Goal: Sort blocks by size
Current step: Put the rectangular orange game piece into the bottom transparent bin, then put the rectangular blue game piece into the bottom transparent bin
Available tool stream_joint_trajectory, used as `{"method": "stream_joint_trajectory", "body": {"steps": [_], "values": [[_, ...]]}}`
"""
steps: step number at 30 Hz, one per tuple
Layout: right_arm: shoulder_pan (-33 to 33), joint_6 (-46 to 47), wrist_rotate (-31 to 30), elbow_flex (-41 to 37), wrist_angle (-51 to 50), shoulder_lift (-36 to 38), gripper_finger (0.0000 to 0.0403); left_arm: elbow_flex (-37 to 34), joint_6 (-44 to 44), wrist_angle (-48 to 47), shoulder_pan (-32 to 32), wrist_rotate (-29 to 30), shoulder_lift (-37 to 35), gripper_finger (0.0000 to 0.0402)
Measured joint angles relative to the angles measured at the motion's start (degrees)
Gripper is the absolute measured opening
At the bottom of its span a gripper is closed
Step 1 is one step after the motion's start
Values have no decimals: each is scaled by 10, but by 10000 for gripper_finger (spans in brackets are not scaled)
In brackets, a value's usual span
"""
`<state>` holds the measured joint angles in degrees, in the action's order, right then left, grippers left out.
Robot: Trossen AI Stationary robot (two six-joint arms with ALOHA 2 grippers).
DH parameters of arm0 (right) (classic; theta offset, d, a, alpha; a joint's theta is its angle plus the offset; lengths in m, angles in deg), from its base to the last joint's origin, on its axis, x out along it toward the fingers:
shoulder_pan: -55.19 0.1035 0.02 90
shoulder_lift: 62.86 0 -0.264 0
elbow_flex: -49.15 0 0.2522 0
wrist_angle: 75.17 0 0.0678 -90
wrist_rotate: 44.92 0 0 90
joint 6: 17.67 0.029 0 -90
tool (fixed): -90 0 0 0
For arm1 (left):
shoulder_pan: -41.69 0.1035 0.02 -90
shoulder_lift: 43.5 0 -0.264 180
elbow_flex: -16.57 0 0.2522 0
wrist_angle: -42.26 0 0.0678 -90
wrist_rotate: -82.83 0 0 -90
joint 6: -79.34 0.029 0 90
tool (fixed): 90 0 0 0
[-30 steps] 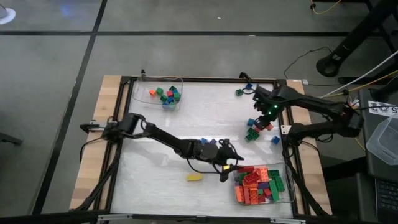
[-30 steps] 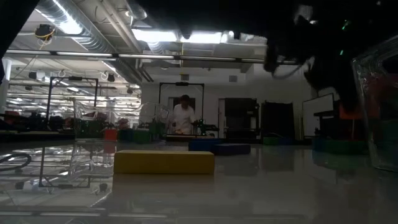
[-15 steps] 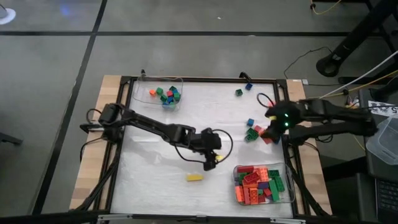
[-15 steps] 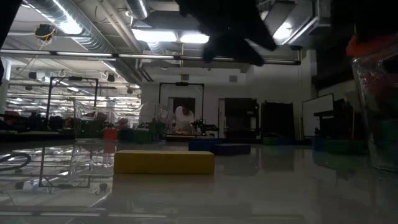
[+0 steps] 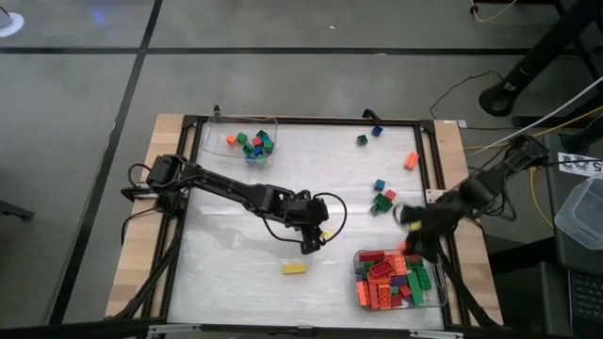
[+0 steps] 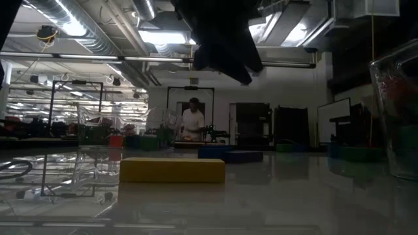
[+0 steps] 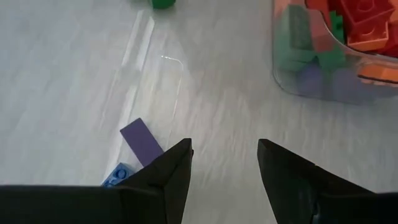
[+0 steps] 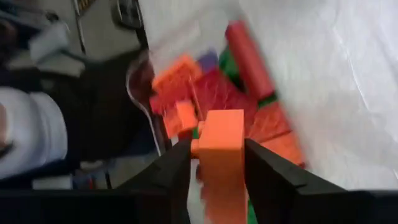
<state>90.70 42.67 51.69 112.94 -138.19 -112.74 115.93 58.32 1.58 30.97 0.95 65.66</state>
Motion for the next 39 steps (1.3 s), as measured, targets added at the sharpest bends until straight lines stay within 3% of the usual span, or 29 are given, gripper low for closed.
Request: {"method": "stream_joint_trajectory", "body": {"steps": [7,13,20,27,33,39], "values": [[87,54,22,0,17,-110,165,0,0,-1,0,0,0,170],[92,53,86,0,17,-175,161,0,-58,-58,0,4,0,170],[91,2,58,0,32,-192,159,-22,-229,-130,0,123,0,170],[91,-8,39,0,55,-192,159,-92,-298,-65,-2,132,1,170],[91,-30,18,0,63,-192,159,-142,-298,45,-2,132,1,170],[91,-38,6,0,63,-192,159,-170,-298,81,-2,132,1,170]]}}
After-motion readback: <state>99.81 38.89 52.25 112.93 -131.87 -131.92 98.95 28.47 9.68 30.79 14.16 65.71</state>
